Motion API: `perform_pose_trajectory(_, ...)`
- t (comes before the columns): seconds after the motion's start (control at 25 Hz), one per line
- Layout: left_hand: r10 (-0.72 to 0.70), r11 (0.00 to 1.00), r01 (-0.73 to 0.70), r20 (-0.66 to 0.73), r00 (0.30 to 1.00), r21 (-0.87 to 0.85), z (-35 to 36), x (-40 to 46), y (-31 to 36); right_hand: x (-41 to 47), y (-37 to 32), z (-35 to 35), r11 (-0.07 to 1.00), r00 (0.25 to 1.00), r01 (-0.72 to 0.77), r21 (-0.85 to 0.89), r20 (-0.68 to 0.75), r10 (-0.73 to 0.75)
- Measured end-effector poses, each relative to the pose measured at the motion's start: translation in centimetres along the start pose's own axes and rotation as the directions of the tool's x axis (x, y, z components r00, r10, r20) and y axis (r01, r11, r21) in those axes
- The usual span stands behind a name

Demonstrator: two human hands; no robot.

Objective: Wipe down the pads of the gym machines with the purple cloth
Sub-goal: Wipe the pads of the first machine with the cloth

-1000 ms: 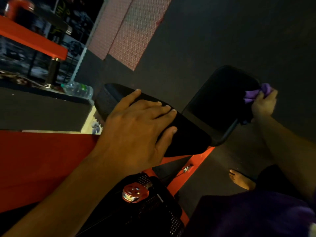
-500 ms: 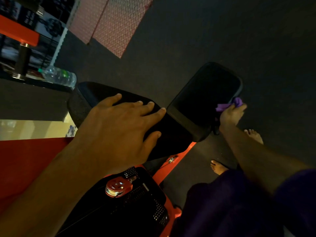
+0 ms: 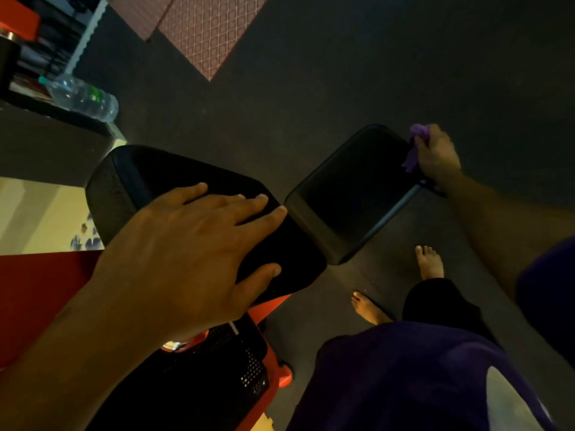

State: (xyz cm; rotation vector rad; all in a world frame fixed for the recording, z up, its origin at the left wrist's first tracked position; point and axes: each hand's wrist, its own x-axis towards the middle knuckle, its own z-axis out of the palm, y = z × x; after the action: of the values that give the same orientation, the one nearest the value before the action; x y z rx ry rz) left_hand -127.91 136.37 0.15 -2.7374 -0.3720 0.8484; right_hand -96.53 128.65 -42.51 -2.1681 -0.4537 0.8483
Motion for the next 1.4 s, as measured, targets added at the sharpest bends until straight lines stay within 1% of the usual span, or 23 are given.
perform_pose_trajectory(0.04,0.001,1.000,-0.001,0.007,1.000,-0.015,-0.1,0.2,0.0,0.2,0.0,0.1,0.997,0.999,0.015,-0.076,0.042,-0.012)
perform_pose_trajectory(0.08,0.000,1.000,0.001,0.012,1.000,-0.030,-0.1,0.2,0.2,-0.7,0.1,0.1,0.996,0.999,0.013,-0.091,0.036,-0.009)
perform_pose_trajectory(0.12,-0.015,0.999,0.015,0.012,1.000,-0.048,-0.3,0.1,0.4,-2.3,0.8,0.6,0.998,1.000,-0.014,-0.054,-0.016,0.013)
perform_pose_trajectory(0.2,-0.050,0.995,0.050,0.002,0.999,-0.088,-0.8,-0.1,0.5,-7.0,2.3,2.1,0.991,0.989,-0.070,0.114,-0.124,0.084)
perform_pose_trajectory(0.24,-0.055,0.993,0.056,0.008,0.998,-0.102,-0.8,-0.1,0.5,-9.3,3.0,2.8,0.973,0.983,-0.122,0.198,-0.110,0.146)
perform_pose_trajectory(0.28,-0.063,0.991,0.065,0.021,0.998,-0.116,-0.8,0.0,0.5,-11.6,3.3,3.4,0.953,0.979,-0.191,0.234,-0.024,0.202)
perform_pose_trajectory(0.32,-0.076,0.989,0.079,0.029,0.997,-0.126,-0.9,0.1,0.5,-13.5,3.3,3.7,0.952,0.963,-0.257,0.169,0.131,0.236)
perform_pose_trajectory(0.36,-0.091,0.987,0.094,0.029,0.995,-0.129,-1.0,0.1,0.5,-14.8,3.2,3.6,0.954,0.913,-0.294,0.059,0.314,0.262)
perform_pose_trajectory(0.4,-0.102,0.987,0.105,0.026,0.994,-0.125,-1.0,0.1,0.4,-15.4,3.2,3.4,0.959,0.850,-0.274,-0.072,0.448,0.276)
perform_pose_trajectory(0.44,-0.113,0.986,0.115,0.027,0.993,-0.124,-1.0,0.1,0.5,-14.9,3.3,2.8,0.960,0.813,-0.216,-0.177,0.511,0.277)
perform_pose_trajectory(0.52,-0.138,0.980,0.140,0.028,0.990,-0.141,-0.9,0.0,0.7,-13.0,3.6,0.8,0.950,0.782,-0.030,-0.311,0.584,0.216)
perform_pose_trajectory(0.56,-0.154,0.977,0.155,0.021,0.988,-0.144,-1.1,-0.1,0.8,-12.1,3.4,-0.7,0.937,0.780,0.029,-0.349,0.594,0.197)
perform_pose_trajectory(0.64,-0.177,0.977,0.178,0.018,0.984,-0.120,-1.6,0.2,1.1,-11.0,2.8,-4.0,0.923,0.820,0.038,-0.383,0.539,0.190)
perform_pose_trajectory(0.68,-0.179,0.978,0.182,0.036,0.983,-0.102,-1.7,0.3,1.3,-10.9,2.4,-5.6,0.928,0.850,0.026,-0.372,0.496,0.176)
perform_pose_trajectory(0.76,-0.187,0.973,0.193,0.054,0.981,-0.126,-1.7,0.1,1.6,-12.0,1.5,-8.7,0.948,0.910,-0.012,-0.319,0.390,0.143)
perform_pose_trajectory(0.84,-0.205,0.966,0.206,0.024,0.979,-0.154,-2.1,0.3,1.8,-13.3,1.0,-11.6,0.966,0.952,-0.044,-0.257,0.283,0.118)
perform_pose_trajectory(0.96,-0.195,0.959,0.189,-0.007,0.981,-0.210,-2.2,1.4,2.4,-15.9,-0.1,-15.6,0.984,0.992,-0.016,-0.179,0.119,0.038)
perform_pose_trajectory(1.04,-0.153,0.956,0.141,-0.027,0.988,-0.256,-2.2,3.1,3.1,-17.0,-0.6,-17.9,0.983,1.000,0.021,-0.183,-0.012,-0.023)
perform_pose_trajectory(1.12,-0.117,0.951,0.096,-0.057,0.991,-0.293,-2.4,5.2,4.5,-17.7,-0.5,-20.2,0.982,0.986,0.039,-0.184,-0.150,-0.068)
perform_pose_trajectory(1.16,-0.095,0.953,0.071,-0.067,0.993,-0.295,-2.5,6.6,5.5,-18.3,-0.2,-21.5,0.985,0.975,0.030,-0.169,-0.214,-0.066)
perform_pose_trajectory(1.28,-0.016,0.945,0.000,-0.047,0.999,-0.327,-2.4,11.3,9.0,-19.2,2.2,-24.6,0.993,0.939,-0.023,-0.112,-0.343,-0.016)
perform_pose_trajectory(1.4,0.095,0.932,-0.091,-0.006,0.995,-0.350,-2.6,17.5,13.7,-20.1,5.5,-28.2,0.998,0.914,-0.070,0.004,-0.401,0.066)
